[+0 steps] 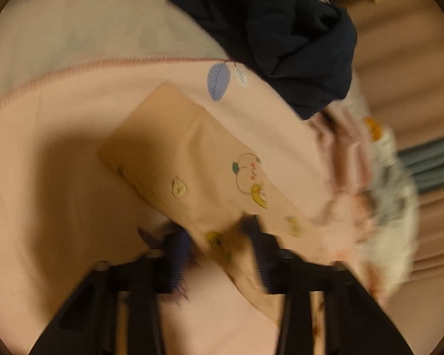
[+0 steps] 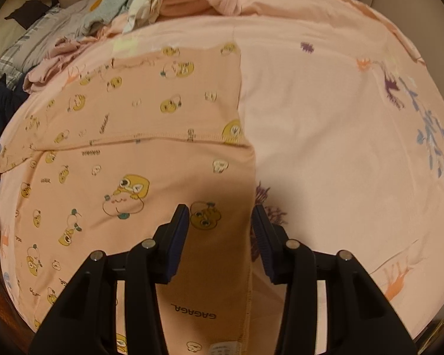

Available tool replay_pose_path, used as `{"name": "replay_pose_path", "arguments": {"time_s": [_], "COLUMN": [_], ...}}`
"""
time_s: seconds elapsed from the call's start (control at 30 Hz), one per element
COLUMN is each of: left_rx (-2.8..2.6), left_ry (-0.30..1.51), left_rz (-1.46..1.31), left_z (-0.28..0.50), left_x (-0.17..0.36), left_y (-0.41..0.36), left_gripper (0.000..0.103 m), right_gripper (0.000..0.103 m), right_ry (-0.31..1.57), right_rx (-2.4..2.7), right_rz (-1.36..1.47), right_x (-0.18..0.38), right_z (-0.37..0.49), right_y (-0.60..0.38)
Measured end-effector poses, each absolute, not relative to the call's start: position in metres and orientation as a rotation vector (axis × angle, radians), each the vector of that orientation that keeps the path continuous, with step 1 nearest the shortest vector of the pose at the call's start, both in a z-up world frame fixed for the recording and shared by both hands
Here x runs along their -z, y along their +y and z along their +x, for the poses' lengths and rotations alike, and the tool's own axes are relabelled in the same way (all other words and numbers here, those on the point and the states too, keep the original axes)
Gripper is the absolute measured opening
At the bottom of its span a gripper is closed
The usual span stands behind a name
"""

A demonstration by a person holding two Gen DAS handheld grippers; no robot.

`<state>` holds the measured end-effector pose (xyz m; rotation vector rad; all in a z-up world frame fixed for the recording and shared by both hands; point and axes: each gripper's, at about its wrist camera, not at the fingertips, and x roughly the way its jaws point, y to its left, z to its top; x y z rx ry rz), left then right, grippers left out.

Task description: Fold small clothes

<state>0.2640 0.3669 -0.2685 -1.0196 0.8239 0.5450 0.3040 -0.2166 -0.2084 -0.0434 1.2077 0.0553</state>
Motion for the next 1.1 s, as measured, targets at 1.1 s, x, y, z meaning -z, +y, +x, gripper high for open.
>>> {"name": "replay_pose_path", "arguments": {"time_s": [1.1], "left_rx": [-0.017], "left_ry": [0.853], "left_rz": [-0.558], "left_z": [0.353], "left_x": [0.191], "left_y": [0.136], "left_gripper": [0.005], "right_gripper": [0.044], "right_ry": [1.203], "right_rx": [-0.052], "right_rz": [0.013], "right_x": [0.217], "right_z": [0.272], "right_y": [-0.244]}}
